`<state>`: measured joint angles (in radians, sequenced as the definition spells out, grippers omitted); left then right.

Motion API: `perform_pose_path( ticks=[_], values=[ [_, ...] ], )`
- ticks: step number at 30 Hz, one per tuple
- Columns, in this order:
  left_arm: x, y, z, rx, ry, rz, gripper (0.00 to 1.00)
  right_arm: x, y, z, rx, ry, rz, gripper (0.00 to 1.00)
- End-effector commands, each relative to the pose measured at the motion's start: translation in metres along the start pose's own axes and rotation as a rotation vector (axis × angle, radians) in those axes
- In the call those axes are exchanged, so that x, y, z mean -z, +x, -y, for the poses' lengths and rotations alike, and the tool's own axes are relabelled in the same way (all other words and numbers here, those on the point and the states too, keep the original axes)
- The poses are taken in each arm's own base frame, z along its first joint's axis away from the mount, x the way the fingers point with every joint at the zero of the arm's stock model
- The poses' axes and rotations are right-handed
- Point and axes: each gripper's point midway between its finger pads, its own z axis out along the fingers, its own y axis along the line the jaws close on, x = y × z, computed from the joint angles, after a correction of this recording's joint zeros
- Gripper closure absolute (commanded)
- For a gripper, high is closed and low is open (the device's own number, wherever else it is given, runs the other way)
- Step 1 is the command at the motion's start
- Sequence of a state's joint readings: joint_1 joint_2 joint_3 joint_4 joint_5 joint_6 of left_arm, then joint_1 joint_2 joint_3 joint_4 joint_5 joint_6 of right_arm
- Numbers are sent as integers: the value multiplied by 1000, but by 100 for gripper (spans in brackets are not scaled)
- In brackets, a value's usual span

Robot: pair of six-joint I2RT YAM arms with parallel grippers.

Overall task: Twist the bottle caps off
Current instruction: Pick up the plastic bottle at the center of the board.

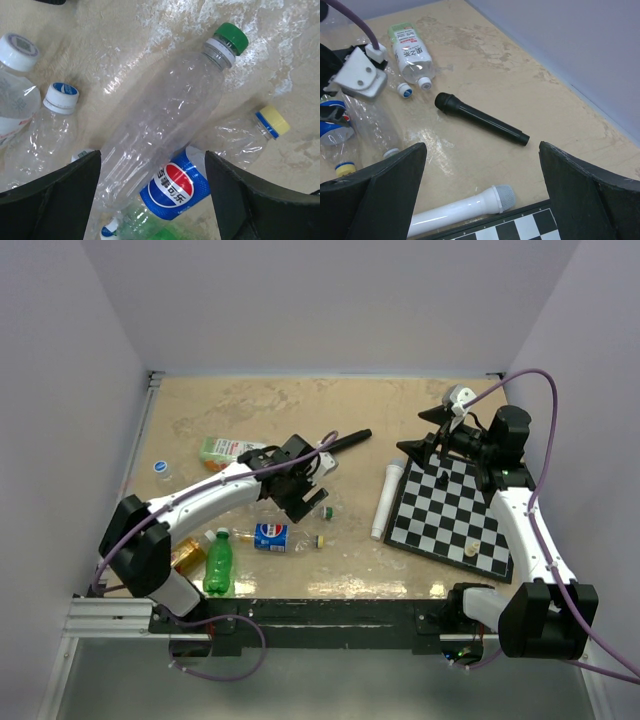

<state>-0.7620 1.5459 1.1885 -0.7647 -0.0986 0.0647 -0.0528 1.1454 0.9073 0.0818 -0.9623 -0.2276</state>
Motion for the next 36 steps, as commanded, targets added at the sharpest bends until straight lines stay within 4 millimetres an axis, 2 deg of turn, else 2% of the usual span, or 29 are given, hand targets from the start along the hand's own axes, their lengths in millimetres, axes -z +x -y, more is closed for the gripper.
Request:
perform_pose_path(
  ticks=[1,8,14,20,27,36],
  values=[
    [-8,-28,-11,-88,-47,31,12,-1,-3,-1,19,-25,10,2],
    [-34,-23,-7,-121,-25,-44,23,-3,0,0,17,-27,0,2],
    [-44,-16,1,-137,16,-69,27,-5,1,-1,16,-32,-6,2],
    [-59,-8,4,-143,27,-115,27,-5,1,-2,15,-35,-6,2],
    [-70,-11,1,-135,5,-129,26,-5,1,-3,19,-38,-7,2],
    [-77,-20,0,-115,-5,-115,17,-5,1,-4,22,-44,-11,2]
  ],
)
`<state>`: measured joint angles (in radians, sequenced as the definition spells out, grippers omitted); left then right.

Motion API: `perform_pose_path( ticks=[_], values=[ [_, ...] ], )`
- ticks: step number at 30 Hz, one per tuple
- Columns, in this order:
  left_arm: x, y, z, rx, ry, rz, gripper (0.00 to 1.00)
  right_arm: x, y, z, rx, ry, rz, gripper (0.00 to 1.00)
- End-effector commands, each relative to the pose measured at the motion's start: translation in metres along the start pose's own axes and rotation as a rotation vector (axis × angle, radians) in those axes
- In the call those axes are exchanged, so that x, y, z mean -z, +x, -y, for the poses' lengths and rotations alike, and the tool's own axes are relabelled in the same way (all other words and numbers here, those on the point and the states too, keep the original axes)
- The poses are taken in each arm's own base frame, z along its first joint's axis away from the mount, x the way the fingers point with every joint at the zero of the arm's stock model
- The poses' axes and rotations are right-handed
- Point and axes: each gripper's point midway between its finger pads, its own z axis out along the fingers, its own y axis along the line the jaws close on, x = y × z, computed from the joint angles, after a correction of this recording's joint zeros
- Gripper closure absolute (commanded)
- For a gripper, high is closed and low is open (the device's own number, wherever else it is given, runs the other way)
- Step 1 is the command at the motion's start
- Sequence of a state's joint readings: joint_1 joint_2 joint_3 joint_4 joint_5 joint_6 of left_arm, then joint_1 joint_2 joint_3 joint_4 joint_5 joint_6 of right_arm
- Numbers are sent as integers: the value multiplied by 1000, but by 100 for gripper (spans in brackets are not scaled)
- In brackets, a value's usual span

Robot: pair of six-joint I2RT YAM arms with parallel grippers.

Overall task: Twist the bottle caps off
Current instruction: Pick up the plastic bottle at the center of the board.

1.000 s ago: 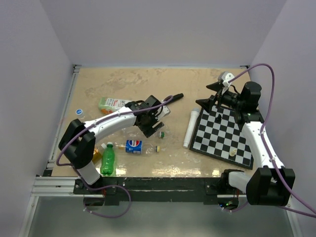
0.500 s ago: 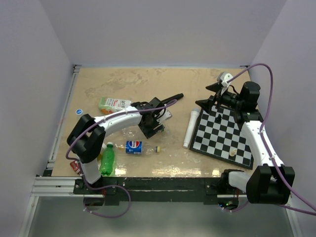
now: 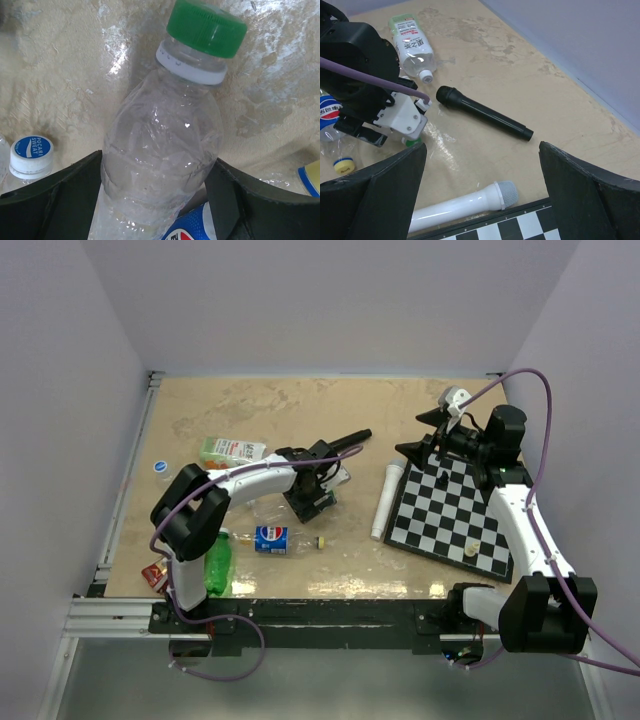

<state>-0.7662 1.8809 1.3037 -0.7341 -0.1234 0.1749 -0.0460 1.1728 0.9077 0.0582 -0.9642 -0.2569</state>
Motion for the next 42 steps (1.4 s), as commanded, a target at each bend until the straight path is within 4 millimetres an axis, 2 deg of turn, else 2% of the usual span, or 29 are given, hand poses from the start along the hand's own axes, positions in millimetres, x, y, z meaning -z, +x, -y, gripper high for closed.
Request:
perform_pose_path(
  ticks=[1,4,8,14,17,26,29,37,42],
  values=[
    [7,-25,-5,23,-17,73,17,0,-11,-4,36,-27,15,2],
    [5,-28,-5,29,-17,76,20,0,-11,-4,38,-29,14,2],
    [8,-36,-6,42,-22,109,39,0,-11,-5,38,-30,13,2],
    [28,-61,-11,66,-25,214,60,0,-10,-5,41,-31,10,2],
    [44,-73,-11,74,-14,284,67,0,-9,-4,45,-29,5,2],
    [117,-115,-9,108,34,603,76,1,-11,-4,59,-26,5,2],
    [141,-124,-11,137,37,717,80,2,-11,-5,61,-26,6,2],
    [197,-145,-4,246,126,979,81,2,-12,-9,60,-47,12,2],
    [215,-147,3,305,193,1075,81,2,-12,-12,61,-64,13,2]
  ],
)
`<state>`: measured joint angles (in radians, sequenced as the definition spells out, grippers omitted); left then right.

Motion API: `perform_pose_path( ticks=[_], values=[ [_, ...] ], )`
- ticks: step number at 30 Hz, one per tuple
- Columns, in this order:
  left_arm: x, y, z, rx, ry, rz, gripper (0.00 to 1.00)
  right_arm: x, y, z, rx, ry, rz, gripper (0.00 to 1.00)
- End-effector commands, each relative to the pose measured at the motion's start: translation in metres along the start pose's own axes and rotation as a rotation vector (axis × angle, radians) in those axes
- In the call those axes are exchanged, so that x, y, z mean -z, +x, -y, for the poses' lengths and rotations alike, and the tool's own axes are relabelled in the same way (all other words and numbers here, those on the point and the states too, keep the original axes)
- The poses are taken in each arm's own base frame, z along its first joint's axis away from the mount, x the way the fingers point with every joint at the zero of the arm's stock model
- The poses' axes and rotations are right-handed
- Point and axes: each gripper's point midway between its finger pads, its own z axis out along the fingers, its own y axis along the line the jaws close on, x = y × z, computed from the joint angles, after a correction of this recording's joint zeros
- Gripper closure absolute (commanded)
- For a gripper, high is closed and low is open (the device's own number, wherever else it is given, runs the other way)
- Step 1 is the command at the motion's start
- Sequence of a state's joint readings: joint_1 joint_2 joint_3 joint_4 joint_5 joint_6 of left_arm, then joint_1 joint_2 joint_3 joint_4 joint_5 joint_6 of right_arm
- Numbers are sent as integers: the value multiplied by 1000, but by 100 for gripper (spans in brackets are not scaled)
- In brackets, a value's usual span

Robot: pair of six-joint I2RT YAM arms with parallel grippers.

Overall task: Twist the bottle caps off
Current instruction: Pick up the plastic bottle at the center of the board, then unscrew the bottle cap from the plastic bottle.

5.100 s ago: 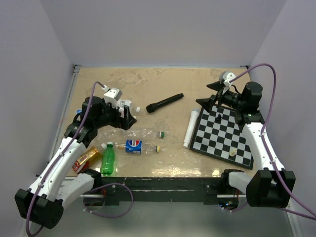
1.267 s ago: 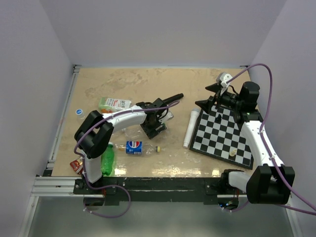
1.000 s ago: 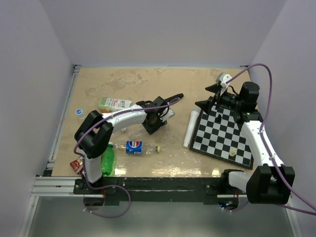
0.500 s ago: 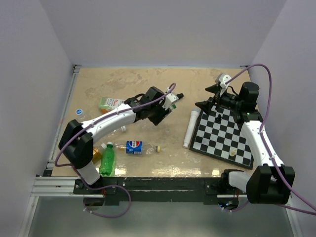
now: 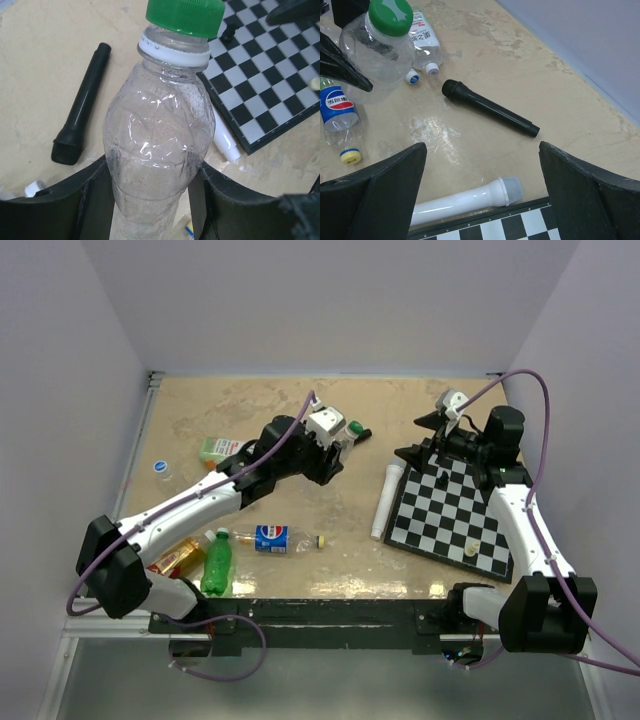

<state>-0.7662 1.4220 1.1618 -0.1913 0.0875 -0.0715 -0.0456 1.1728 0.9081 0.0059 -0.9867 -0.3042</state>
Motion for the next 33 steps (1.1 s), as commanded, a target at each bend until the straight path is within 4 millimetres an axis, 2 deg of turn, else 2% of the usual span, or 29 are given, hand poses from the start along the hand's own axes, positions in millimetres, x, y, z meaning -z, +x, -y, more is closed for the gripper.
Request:
perform_pose_path(
  ticks=[1,14,33],
  values=[
    [15,-55,19,94,81,233,81,1,-21,-6,62,-35,36,2],
    [24,-73,24,227,115,390,83,-1,-18,-24,53,-127,40,2],
    [34,-100,12,364,88,597,85,-5,-20,-46,0,-246,70,2]
  ],
)
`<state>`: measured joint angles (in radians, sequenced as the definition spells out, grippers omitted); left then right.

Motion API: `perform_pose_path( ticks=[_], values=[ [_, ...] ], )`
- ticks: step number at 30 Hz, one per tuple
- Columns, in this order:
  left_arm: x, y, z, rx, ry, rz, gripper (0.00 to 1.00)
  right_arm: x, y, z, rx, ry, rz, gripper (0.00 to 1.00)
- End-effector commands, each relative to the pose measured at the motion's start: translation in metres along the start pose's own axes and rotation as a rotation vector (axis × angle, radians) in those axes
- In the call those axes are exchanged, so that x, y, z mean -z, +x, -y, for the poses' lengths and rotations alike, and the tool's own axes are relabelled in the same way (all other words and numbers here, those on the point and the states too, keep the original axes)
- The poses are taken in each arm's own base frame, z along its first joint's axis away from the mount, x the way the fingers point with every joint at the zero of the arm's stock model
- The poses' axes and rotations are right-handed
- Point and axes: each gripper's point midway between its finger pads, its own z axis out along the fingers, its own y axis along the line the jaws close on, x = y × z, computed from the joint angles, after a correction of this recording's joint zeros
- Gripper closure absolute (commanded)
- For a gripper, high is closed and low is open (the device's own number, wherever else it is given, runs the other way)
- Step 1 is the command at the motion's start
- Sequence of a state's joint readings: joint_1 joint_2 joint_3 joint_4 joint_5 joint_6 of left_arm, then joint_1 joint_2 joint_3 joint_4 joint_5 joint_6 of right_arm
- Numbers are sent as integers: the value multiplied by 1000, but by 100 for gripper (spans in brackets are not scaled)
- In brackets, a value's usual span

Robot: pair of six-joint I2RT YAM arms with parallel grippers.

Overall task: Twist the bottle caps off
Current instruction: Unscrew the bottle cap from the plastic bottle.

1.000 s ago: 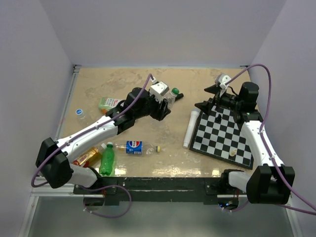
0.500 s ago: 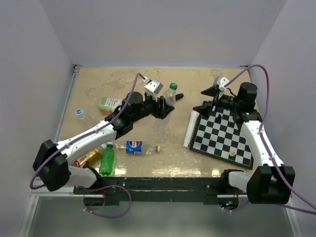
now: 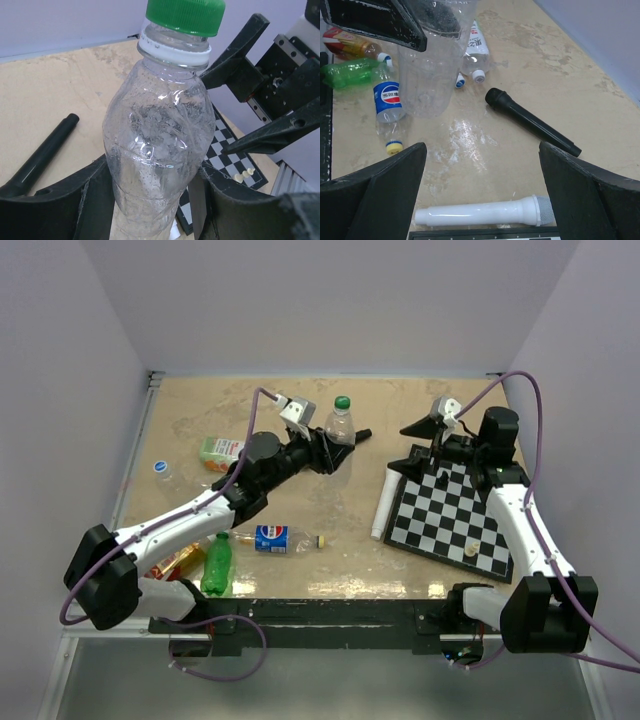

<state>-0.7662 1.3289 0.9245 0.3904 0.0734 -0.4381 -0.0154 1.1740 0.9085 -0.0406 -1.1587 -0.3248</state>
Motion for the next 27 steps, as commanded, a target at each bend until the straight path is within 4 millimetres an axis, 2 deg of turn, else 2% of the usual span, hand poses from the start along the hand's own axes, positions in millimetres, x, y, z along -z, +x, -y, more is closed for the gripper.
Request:
perform_pose_path(
  ticks=[1,19,27],
  values=[
    [2,-43,10,43,28,172,85,-3,-16,-6,12,-46,34,2],
    [-10,-50,11,150,53,265,86,-12,-22,-17,-28,-96,68,2],
    [-8,-61,8,186,42,331,86,-14,-23,-22,-65,-122,81,2]
  ],
)
